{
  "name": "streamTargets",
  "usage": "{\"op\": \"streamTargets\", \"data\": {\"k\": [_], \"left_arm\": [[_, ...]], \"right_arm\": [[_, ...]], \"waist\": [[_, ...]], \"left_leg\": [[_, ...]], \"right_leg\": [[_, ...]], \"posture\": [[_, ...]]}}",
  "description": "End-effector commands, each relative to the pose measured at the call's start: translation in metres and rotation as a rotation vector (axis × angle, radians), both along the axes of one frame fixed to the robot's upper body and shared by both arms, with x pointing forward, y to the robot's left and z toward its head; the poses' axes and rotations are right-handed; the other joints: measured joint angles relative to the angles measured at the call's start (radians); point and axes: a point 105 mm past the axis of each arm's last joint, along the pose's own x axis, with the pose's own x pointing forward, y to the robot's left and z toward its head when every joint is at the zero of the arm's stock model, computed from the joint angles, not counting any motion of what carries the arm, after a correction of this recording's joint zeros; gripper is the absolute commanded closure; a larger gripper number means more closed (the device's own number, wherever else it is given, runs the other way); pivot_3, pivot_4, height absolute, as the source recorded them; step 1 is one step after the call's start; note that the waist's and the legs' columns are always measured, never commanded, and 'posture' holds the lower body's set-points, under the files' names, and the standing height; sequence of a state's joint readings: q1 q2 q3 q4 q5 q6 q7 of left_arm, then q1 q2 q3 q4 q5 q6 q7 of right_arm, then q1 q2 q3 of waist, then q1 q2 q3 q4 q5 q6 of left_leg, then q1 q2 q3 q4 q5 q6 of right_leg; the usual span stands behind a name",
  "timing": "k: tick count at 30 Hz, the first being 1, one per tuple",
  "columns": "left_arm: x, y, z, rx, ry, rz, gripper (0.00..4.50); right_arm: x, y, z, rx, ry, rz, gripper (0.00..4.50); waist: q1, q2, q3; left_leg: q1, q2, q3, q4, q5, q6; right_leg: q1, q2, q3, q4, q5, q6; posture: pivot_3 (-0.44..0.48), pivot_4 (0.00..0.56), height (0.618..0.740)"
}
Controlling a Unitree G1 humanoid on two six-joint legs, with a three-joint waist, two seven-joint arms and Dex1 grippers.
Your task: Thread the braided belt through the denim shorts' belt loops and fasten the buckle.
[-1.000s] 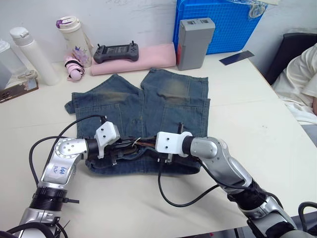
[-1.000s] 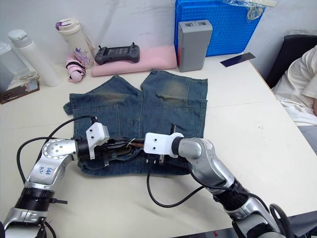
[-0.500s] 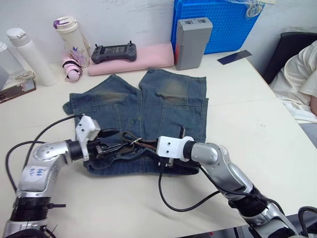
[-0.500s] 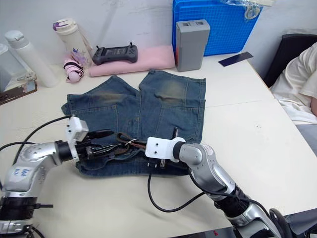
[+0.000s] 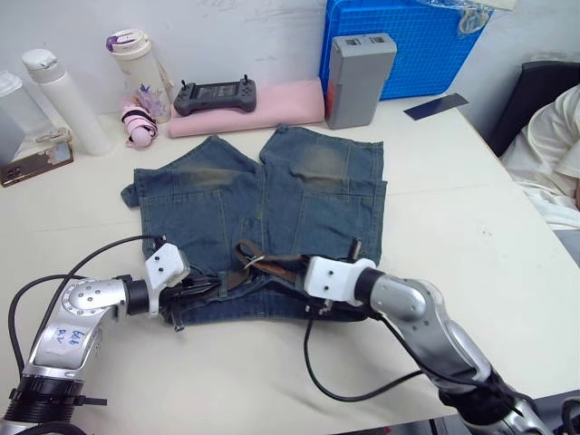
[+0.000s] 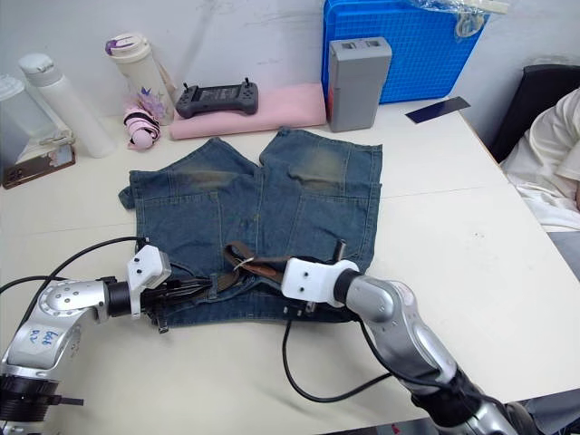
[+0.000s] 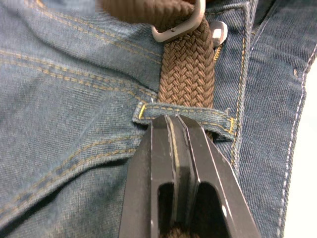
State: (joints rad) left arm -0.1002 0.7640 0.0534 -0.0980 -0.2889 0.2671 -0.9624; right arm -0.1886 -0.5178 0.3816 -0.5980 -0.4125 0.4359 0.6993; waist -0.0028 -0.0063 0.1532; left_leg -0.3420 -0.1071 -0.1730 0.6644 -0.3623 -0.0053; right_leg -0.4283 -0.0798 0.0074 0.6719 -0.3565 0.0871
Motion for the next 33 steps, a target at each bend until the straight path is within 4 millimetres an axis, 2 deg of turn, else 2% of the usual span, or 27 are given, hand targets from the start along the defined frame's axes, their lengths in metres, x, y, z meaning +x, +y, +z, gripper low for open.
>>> {"op": "streamTargets", "data": {"k": [1,4,6,14,20,25,30,33], "left_arm": [[-0.007,0.004,-0.024,0.046,0.077,0.010,4.46],[-0.005,0.002,-0.024,0.040,0.076,0.009,4.46],[-0.005,0.002,-0.025,0.039,0.075,0.008,4.46],[-0.004,0.005,-0.026,0.054,0.073,0.010,4.46],[-0.004,0.005,-0.024,0.050,0.063,0.018,4.46],[-0.003,0.008,-0.017,0.035,0.052,0.028,4.50],[-0.001,0.008,-0.009,0.008,0.052,0.033,4.50],[-0.001,0.009,-0.001,-0.018,0.052,0.033,4.50]], "right_arm": [[-0.011,-0.034,0.004,-0.059,-0.062,-0.075,4.50],[-0.015,-0.075,-0.012,-0.173,-0.042,-0.177,4.50],[-0.016,-0.089,-0.015,-0.210,-0.042,-0.214,4.50],[-0.010,-0.091,-0.014,-0.180,-0.064,-0.262,4.50],[-0.012,-0.081,-0.015,-0.163,-0.054,-0.211,4.50],[-0.015,-0.075,-0.010,-0.093,-0.004,-0.199,2.49],[-0.022,-0.071,0.001,-0.059,-0.036,-0.144,0.03],[-0.028,-0.067,0.005,-0.034,-0.048,-0.111,0.03]], "waist": [[0.005,0.000,0.000],[0.011,0.002,-0.001],[0.018,0.002,-0.002],[0.027,0.002,-0.002],[0.028,0.002,-0.002],[0.026,0.002,-0.002],[0.025,0.002,-0.002],[0.024,0.002,-0.002]], "left_leg": [[0.000,0.000,0.000,0.000,0.000,0.000],[0.003,0.000,0.001,0.000,-0.001,0.001],[0.005,0.000,0.002,0.000,-0.001,0.001],[0.006,0.000,0.002,0.000,-0.001,0.002],[0.006,0.000,0.002,0.000,-0.001,0.002],[0.007,0.000,0.002,0.000,-0.001,0.002],[0.007,0.001,0.002,-0.001,-0.002,0.002],[0.007,0.002,0.002,-0.001,-0.002,0.002]], "right_leg": [[0.001,0.000,0.000,-0.001,0.000,0.000],[0.003,0.000,0.001,-0.001,0.001,0.001],[0.005,0.000,0.001,-0.002,0.001,0.001],[0.007,0.000,0.001,-0.004,0.001,0.002],[0.008,0.000,0.001,-0.006,0.001,0.002],[0.008,0.000,0.001,-0.006,0.001,0.002],[0.008,0.001,0.001,-0.006,0.001,0.002],[0.008,0.001,0.001,-0.006,0.001,0.002]], "posture": [[0.000,0.150,0.727],[0.000,0.150,0.727],[0.000,0.150,0.727],[0.000,0.150,0.727],[0.000,0.150,0.727],[0.000,0.150,0.727],[0.000,0.150,0.727],[0.000,0.150,0.727]]}}
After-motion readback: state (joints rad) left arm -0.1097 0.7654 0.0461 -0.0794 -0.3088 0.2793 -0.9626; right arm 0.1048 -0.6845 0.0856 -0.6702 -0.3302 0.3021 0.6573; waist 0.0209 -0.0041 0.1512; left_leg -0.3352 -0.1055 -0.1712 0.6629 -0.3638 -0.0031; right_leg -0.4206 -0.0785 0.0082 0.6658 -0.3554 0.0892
